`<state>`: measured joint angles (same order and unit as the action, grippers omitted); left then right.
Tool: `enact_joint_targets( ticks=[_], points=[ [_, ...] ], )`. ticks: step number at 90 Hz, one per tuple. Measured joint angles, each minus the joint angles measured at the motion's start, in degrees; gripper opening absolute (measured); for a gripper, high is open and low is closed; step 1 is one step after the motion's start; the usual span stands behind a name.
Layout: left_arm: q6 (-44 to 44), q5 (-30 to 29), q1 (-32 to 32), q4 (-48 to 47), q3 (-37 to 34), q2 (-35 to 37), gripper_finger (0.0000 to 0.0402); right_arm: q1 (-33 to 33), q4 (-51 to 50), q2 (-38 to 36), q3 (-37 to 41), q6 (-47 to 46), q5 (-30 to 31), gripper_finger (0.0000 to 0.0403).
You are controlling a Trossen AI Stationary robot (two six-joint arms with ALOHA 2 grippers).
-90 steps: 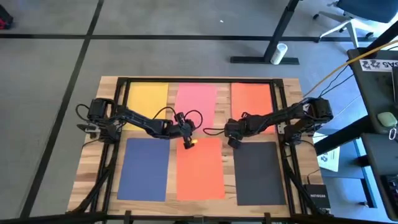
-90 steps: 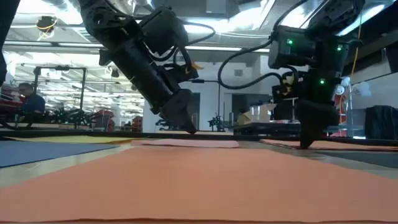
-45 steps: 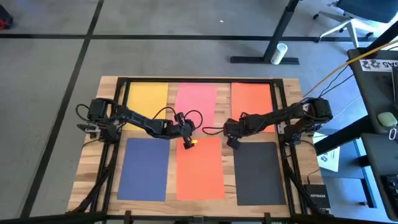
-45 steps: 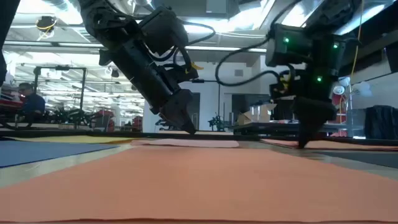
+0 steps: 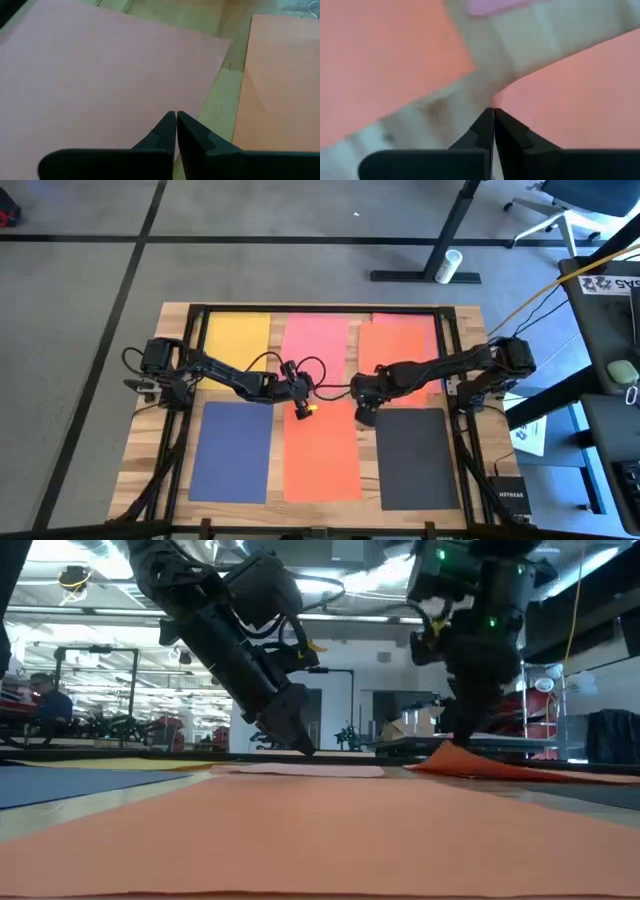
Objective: Organize paper
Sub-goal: Stack the orange paper on top of the orange paper
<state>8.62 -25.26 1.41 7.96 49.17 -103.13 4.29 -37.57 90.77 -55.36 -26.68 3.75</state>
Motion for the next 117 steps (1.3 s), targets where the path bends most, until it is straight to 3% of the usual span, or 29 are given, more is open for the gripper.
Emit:
enact_joint_targets(
  ticks=[15,44,58,70,98,117],
  points=[
    [0.1,0.0,0.0,0.6,0.0,0.8,0.0,3.7,0.9,-0.1,-3.2,-3.6,-4.9,0.0],
    [0.8,0.0,0.0,3.2,-0.2,3.0,0.0,12.0,9.1,-0.1,-6.9,-10.8,-6.3,0.0],
    [1.2,0.0,-0.1,12.6,-5.1,5.6,0.0,15.7,14.0,-0.1,-8.0,-14.4,-6.4,0.0],
    [1.3,0.5,-1.2,15.0,-8.2,9.4,0.0,18.2,18.9,0.1,-8.3,-17.5,-6.3,0.0],
    [1.4,0.7,-2.6,15.9,-12.3,14.4,0.0,20.5,31.5,3.9,-8.7,-20.7,-5.9,0.0],
    [1.4,0.7,-3.1,15.2,-12.3,14.5,0.0,20.5,34.4,9.9,-11.9,-18.8,-9.6,0.0]
  ],
)
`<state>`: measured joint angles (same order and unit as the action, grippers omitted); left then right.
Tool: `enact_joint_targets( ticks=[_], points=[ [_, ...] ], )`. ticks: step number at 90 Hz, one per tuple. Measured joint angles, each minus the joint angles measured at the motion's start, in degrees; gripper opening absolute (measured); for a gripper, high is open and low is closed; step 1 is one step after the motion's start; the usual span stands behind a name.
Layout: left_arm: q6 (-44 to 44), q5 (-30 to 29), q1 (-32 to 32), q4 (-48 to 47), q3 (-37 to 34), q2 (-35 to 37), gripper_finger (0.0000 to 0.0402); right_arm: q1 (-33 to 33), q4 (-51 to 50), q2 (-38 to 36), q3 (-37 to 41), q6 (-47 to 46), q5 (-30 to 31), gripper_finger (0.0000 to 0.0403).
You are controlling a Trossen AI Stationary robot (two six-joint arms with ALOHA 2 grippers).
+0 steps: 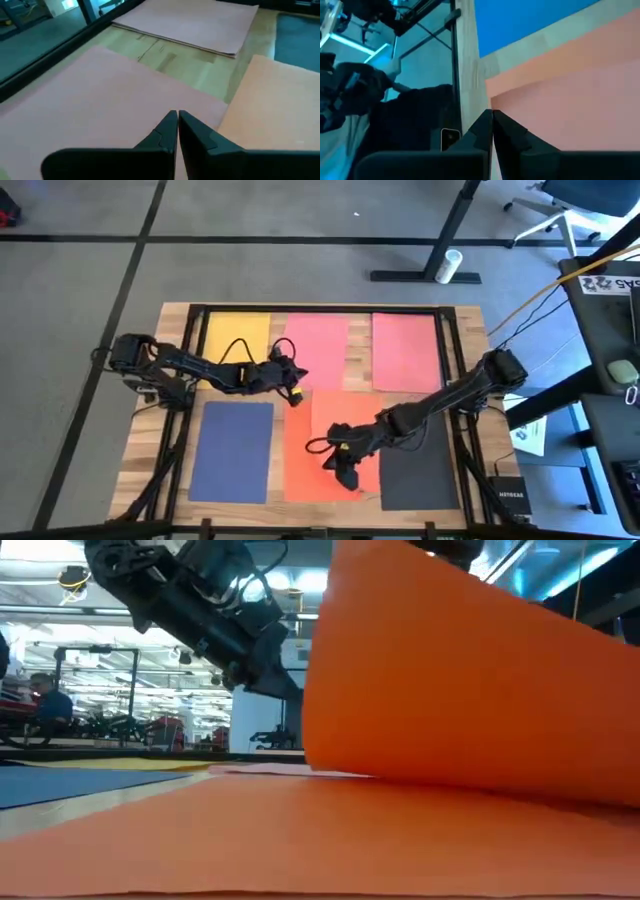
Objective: Organize paper
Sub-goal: Stack the orange paper on top of the orange paper
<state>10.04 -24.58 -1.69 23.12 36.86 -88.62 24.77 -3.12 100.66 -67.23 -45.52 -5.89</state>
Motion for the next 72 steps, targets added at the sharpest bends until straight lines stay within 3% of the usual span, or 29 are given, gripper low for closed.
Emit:
enact_joint_targets(
  ticks=[28,47,64,72],
  points=[
    [0.0,0.0,-0.4,-0.2,0.0,0.0,0.0,0.0,0.2,7.5,-10.0,7.5,-7.4,0.0],
    [0.0,0.0,-0.4,-0.2,0.0,0.0,0.0,-0.9,-0.5,8.3,-10.7,11.1,-9.8,0.0],
    [0.0,0.0,-0.7,-0.6,0.1,0.0,0.0,-2.1,-1.6,8.3,-10.7,11.5,-8.9,0.0],
    [-0.1,0.0,-0.7,-2.0,0.1,0.0,0.0,-2.5,-7.6,8.0,-10.7,10.8,-6.9,0.0001]
  ],
)
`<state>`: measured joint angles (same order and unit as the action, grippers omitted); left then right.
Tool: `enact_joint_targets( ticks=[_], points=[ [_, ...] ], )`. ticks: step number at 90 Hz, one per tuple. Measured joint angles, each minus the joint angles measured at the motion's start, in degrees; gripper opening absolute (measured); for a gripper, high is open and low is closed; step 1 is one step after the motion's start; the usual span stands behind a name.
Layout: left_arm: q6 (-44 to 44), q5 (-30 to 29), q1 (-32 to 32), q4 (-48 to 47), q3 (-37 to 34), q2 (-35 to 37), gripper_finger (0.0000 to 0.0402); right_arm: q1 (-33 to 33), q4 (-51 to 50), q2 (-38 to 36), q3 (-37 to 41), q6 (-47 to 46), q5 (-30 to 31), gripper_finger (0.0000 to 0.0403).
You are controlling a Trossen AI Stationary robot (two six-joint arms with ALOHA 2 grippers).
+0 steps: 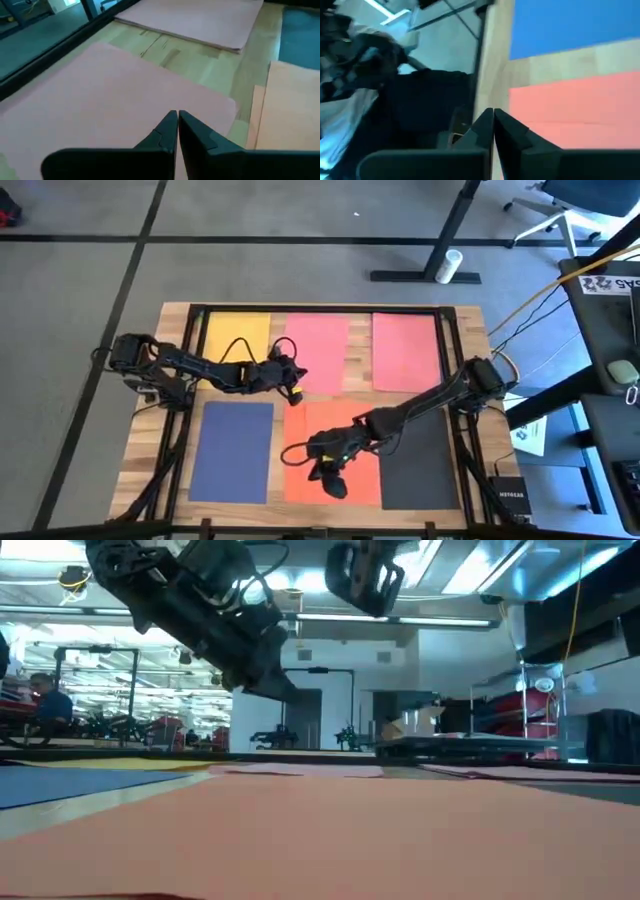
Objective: Organize paper
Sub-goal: Stack the orange paper on top of the orange paper
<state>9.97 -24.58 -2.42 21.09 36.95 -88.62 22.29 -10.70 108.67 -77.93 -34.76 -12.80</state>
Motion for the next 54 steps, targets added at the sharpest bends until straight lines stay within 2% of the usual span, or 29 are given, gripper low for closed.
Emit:
enact_joint_targets(
  ticks=[12,28,41,54],
  points=[
    [-1.0,0.4,0.0,-3.5,0.0,0.0,0.0,-0.6,-14.5,-0.1,0.0,-0.8,5.2,0.0001],
    [0.3,7.6,1.1,-7.5,0.0,0.0,0.0,-1.1,-34.8,-0.1,0.0,-4.1,11.3,0.0],
    [0.9,8.3,6.0,-11.0,0.0,0.0,0.0,-1.0,-40.9,-0.1,0.0,-5.3,11.2,0.0],
    [2.0,8.3,11.8,-14.1,0.0,0.0,0.0,-0.9,-42.0,-0.1,0.6,-5.8,9.7,0.0]
  ],
)
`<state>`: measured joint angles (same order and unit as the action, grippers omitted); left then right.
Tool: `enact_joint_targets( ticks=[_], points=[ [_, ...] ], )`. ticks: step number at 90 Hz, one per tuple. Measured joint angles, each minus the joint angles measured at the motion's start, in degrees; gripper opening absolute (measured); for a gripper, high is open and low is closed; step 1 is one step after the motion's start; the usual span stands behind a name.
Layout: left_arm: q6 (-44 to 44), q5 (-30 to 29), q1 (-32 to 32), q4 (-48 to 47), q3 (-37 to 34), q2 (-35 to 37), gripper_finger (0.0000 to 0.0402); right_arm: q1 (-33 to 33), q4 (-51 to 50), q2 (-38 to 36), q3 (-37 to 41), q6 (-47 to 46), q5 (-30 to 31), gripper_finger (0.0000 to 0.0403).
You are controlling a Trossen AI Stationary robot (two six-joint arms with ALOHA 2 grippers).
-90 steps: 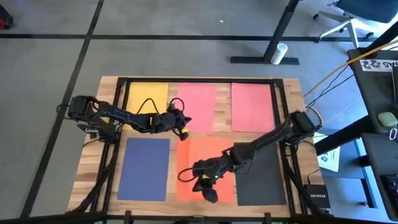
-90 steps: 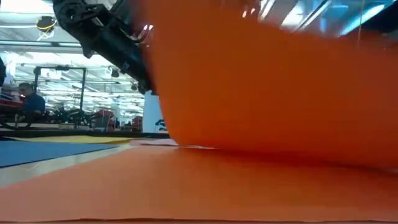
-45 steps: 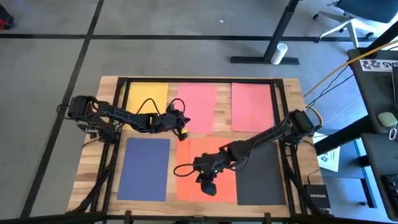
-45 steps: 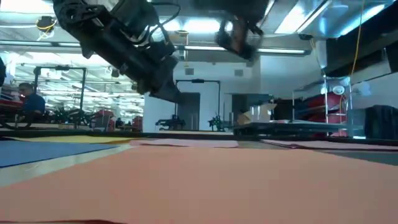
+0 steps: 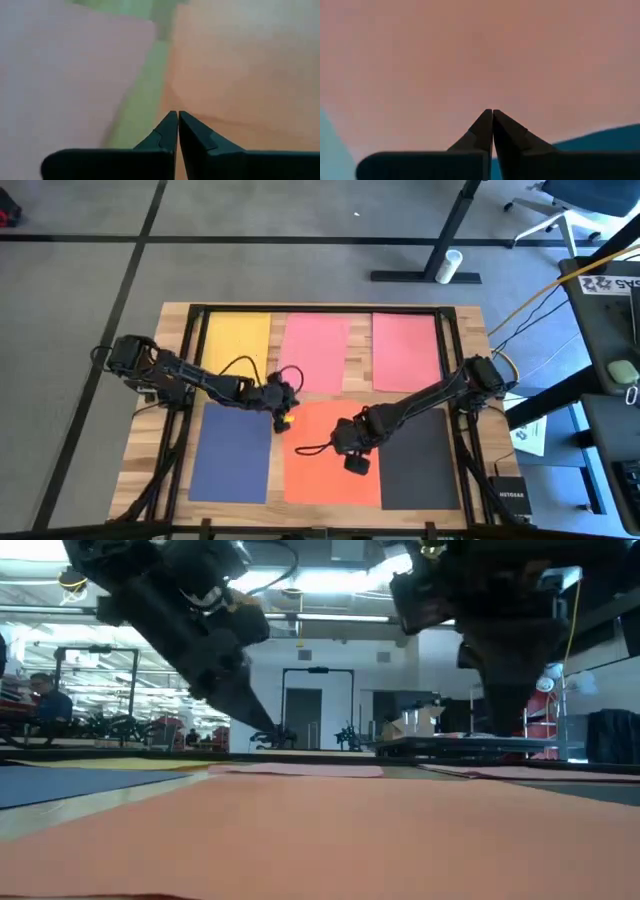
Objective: Organize paper
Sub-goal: Stack the orange paper on top of the orange paper
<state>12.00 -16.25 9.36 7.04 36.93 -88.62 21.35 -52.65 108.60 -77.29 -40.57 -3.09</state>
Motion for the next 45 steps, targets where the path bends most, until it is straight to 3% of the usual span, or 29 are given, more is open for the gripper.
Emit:
enact_joint_targets(
  ticks=[22,45],
  points=[
    [6.1,0.0,6.6,-6.9,0.0,0.0,0.0,0.0,-1.4,0.0,4.2,-2.3,-0.1,0.0],
    [10.3,0.0,9.1,-10.4,0.0,0.0,0.0,0.0,1.7,0.0,8.4,-2.9,-2.7,0.0]
  ],
)
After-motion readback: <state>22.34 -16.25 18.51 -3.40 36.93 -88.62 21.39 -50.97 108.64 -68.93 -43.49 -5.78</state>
